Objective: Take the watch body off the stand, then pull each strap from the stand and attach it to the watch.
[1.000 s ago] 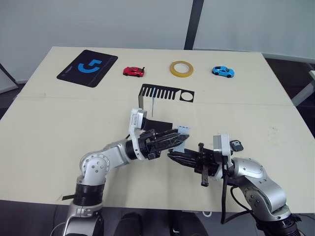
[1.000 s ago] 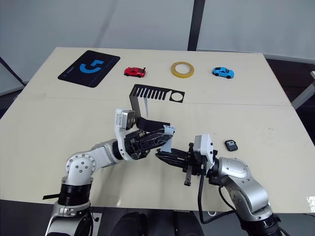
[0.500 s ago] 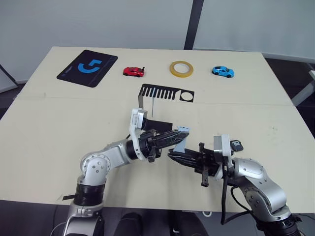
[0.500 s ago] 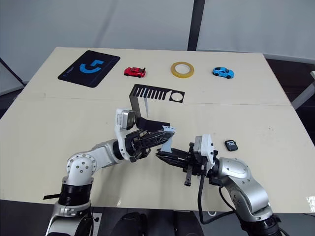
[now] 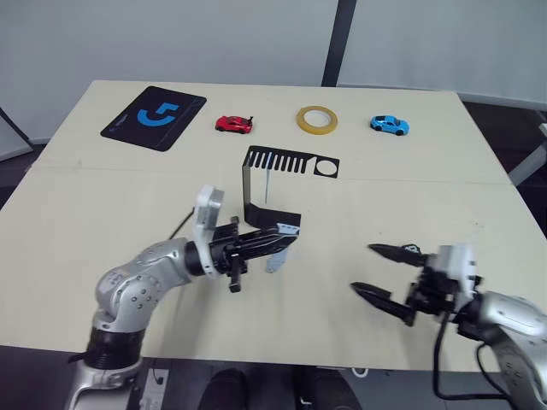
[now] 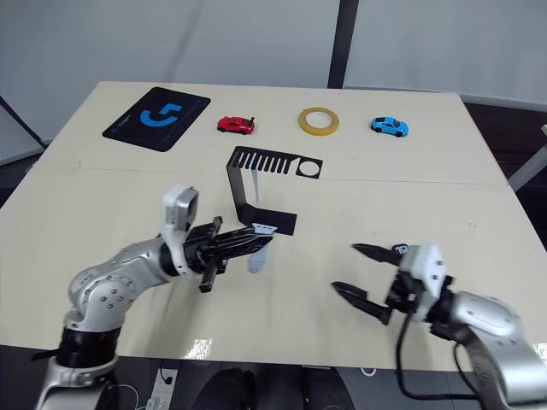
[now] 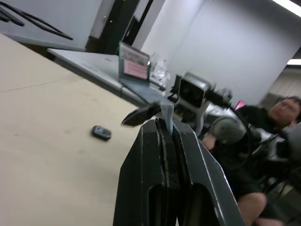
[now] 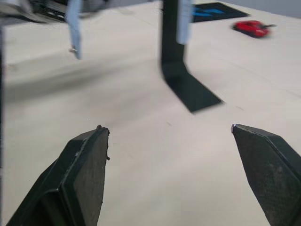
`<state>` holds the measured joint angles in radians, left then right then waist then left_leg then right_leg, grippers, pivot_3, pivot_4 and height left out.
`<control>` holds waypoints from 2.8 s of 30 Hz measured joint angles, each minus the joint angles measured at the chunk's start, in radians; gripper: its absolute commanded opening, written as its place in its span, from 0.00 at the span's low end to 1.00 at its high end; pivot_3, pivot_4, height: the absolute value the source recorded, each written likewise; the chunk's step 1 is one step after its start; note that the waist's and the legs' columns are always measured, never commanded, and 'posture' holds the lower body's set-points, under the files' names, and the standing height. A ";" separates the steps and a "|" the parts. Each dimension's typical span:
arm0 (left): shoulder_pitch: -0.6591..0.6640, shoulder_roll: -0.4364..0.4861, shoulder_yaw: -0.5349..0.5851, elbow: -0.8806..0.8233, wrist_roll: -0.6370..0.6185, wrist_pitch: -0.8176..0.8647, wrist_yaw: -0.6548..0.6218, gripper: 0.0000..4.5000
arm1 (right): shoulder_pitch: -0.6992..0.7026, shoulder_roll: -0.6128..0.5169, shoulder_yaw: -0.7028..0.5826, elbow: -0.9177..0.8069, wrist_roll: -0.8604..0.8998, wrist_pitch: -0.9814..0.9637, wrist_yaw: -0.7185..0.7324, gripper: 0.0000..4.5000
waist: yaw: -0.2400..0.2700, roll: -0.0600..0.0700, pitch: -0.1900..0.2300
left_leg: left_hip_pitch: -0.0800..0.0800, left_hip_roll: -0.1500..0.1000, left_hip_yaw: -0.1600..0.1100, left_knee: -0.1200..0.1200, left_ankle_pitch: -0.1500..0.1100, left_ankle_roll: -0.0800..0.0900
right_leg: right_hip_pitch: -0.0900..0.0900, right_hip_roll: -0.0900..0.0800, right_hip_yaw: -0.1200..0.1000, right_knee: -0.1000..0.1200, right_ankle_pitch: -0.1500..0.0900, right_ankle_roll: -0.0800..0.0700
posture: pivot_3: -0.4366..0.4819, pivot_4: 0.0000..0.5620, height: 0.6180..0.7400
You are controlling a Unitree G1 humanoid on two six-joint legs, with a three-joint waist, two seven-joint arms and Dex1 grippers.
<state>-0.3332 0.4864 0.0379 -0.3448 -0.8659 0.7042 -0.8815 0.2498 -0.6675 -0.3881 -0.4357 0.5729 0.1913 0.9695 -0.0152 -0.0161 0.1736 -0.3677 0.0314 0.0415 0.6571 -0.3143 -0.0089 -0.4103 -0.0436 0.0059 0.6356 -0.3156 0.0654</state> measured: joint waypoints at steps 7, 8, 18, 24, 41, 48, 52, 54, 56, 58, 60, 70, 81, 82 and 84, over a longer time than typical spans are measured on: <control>0.083 0.034 0.075 -0.017 0.089 -0.180 -0.016 0.00 | 0.169 0.083 -0.277 0.137 -0.051 -0.142 -0.082 0.98 | 0.013 0.000 0.000 | 0.000 0.000 0.001 -0.003 0.000 0.001 | 0.000 0.000 0.001 -0.002 0.000 0.000 | 0.48 0.27 1.00; 0.111 0.061 0.088 -0.018 0.106 -0.191 -0.021 0.00 | 0.199 0.097 -0.310 0.159 -0.056 -0.157 -0.092 0.98 | 0.012 0.000 0.000 | 0.002 0.000 0.002 -0.005 0.000 0.001 | 0.000 0.000 0.002 -0.002 0.000 0.000 | 0.48 0.27 1.00; 0.168 0.130 0.224 0.014 0.138 -0.237 -0.015 0.00 | 0.339 0.181 -0.403 0.356 -0.123 -0.322 -0.122 0.98 | 0.008 0.002 0.000 | 0.012 0.001 0.004 -0.011 0.000 0.000 | 0.008 -0.001 0.003 -0.006 -0.001 -0.002 | 0.48 0.27 1.00; 0.149 0.102 0.206 0.003 0.131 -0.218 0.019 0.00 | 0.282 0.203 -0.302 0.300 -0.179 -0.267 -0.233 0.98 | 0.006 0.003 0.000 | 0.015 0.002 0.004 -0.012 -0.001 -0.001 | 0.013 -0.001 0.003 -0.007 -0.001 -0.002 | 0.48 0.27 1.00; 0.018 0.034 0.029 -0.067 0.113 -0.180 0.059 0.00 | -0.083 0.098 0.054 0.151 -0.193 0.219 -0.398 0.98 | 0.011 0.004 0.000 | 0.014 0.001 0.003 -0.010 -0.001 0.000 | 0.013 0.000 0.002 -0.007 -0.001 -0.001 | 0.48 0.27 1.00; 0.019 0.032 -0.036 -0.080 0.132 -0.183 0.040 0.00 | -0.173 0.103 0.095 0.222 -0.242 0.256 -0.474 0.98 | 0.011 0.004 0.000 | 0.014 0.001 0.003 -0.010 -0.001 -0.001 | 0.012 0.001 0.002 -0.007 -0.001 -0.001 | 0.48 0.27 1.00; 0.019 0.032 -0.042 -0.083 0.137 -0.184 0.040 0.00 | -0.177 0.107 0.101 0.220 -0.239 0.273 -0.480 0.98 | 0.010 0.004 0.000 | 0.014 0.001 0.003 -0.010 -0.001 0.000 | 0.012 0.001 0.002 -0.007 -0.001 -0.001 | 0.48 0.27 1.00; 0.019 0.032 -0.043 -0.086 0.139 -0.185 0.040 0.00 | -0.178 0.107 0.100 0.205 -0.232 0.301 -0.490 0.98 | 0.010 0.004 0.000 | 0.014 0.002 0.003 -0.010 -0.001 0.000 | 0.012 0.001 0.002 -0.007 -0.001 -0.001 | 0.48 0.27 1.00; 0.019 0.032 -0.045 -0.090 0.139 -0.185 0.040 0.00 | -0.183 0.107 0.095 0.193 -0.217 0.345 -0.502 0.98 | 0.010 0.004 0.000 | 0.014 0.002 0.003 -0.010 -0.001 0.000 | 0.012 0.001 0.002 -0.007 -0.001 -0.001 | 0.48 0.27 1.00; 0.019 0.032 -0.046 -0.094 0.140 -0.186 0.040 0.00 | -0.189 0.107 0.089 0.178 -0.205 0.393 -0.512 0.98 | 0.010 0.004 0.000 | 0.014 0.002 0.003 -0.010 -0.001 0.000 | 0.013 0.001 0.002 -0.007 -0.001 -0.001 | 0.48 0.27 1.00; 0.019 0.032 -0.047 -0.094 0.142 -0.187 0.040 0.00 | -0.198 0.107 0.081 0.164 -0.185 0.445 -0.526 0.98 | 0.010 0.004 0.000 | 0.014 0.002 0.003 -0.010 -0.001 0.000 | 0.013 0.001 0.002 -0.007 -0.001 -0.001 | 0.48 0.27 1.00; 0.013 0.027 -0.050 -0.094 0.146 -0.191 0.040 0.00 | -0.228 0.139 0.071 0.123 -0.169 0.552 -0.591 0.98 | 0.009 0.003 0.000 | 0.014 0.002 0.003 -0.010 -0.001 0.000 | 0.013 0.001 0.002 -0.007 -0.001 -0.001 | 0.48 0.27 1.00; 0.006 0.028 -0.049 -0.093 0.147 -0.191 0.037 0.00 | -0.199 0.154 0.075 0.110 -0.187 0.515 -0.607 0.98 | 0.010 0.003 0.000 | 0.014 0.002 0.003 -0.010 -0.001 0.000 | 0.013 0.001 0.002 -0.007 -0.001 -0.001 | 0.48 0.27 1.00; 0.004 0.028 -0.049 -0.092 0.147 -0.191 0.036 0.00 | -0.198 0.157 0.076 0.110 -0.188 0.513 -0.609 0.98 | 0.010 0.003 0.000 | 0.014 0.002 0.003 -0.010 -0.001 0.000 | 0.013 0.001 0.002 -0.007 -0.001 -0.001 | 0.48 0.27 1.00; 0.002 0.028 -0.049 -0.092 0.147 -0.191 0.035 0.00 | -0.196 0.165 0.077 0.109 -0.187 0.511 -0.612 0.98 | 0.010 0.003 0.000 | 0.014 0.002 0.003 -0.010 -0.001 0.000 | 0.013 0.001 0.002 -0.007 -0.001 -0.001 | 0.48 0.27 1.00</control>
<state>-0.3309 0.5145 -0.0114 -0.4371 -0.7187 0.5134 -0.8462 0.0536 -0.5029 -0.3107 -0.3262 0.3854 0.7026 0.3571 -0.0056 -0.0128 0.1733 -0.3538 0.0332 0.0446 0.6471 -0.3154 -0.0091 -0.3977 -0.0425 0.0078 0.6282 -0.3164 0.0646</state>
